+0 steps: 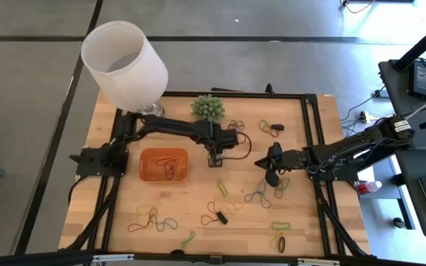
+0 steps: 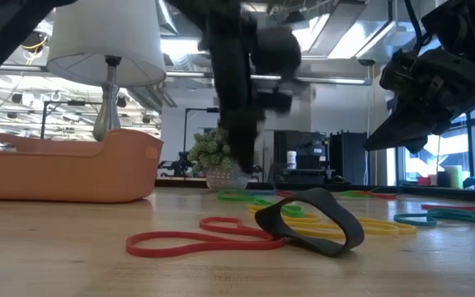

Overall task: Pick and place rubber bands into bin
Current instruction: Put the blue rubber band into the orange bin

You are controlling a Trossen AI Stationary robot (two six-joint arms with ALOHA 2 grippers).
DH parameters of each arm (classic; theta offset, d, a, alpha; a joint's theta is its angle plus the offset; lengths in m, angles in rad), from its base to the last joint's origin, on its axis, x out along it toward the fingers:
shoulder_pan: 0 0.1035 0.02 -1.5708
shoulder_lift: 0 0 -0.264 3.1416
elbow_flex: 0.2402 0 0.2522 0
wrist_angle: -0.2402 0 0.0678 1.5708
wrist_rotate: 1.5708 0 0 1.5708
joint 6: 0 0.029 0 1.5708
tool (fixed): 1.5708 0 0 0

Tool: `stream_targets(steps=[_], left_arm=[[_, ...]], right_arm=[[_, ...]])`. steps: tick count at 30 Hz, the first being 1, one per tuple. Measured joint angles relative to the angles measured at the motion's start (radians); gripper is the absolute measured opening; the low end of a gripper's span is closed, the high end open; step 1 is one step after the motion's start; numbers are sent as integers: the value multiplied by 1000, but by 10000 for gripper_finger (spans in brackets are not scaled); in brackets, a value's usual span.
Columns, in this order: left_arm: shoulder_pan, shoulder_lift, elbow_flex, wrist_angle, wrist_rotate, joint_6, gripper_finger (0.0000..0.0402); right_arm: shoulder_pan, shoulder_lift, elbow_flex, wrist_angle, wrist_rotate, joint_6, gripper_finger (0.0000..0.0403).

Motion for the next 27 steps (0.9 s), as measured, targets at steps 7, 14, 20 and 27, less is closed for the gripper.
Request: stream_targets(steps=[7, 14, 20, 27], left_arm=[[-29, -190, 24, -199, 9, -82, 4], [-69, -390, -57, -324, -10, -229, 3], [-114, -576, -309, -368, -71, -424, 3], [-111, -731, -686, -169, -8, -575, 3]], right_arm=[[0, 0, 0, 0, 0, -1, 16], [0, 2, 0, -11, -4, -1, 16], [0, 2, 0, -6, -5, 1, 16], [2, 2, 0, -2, -5, 27, 16]])
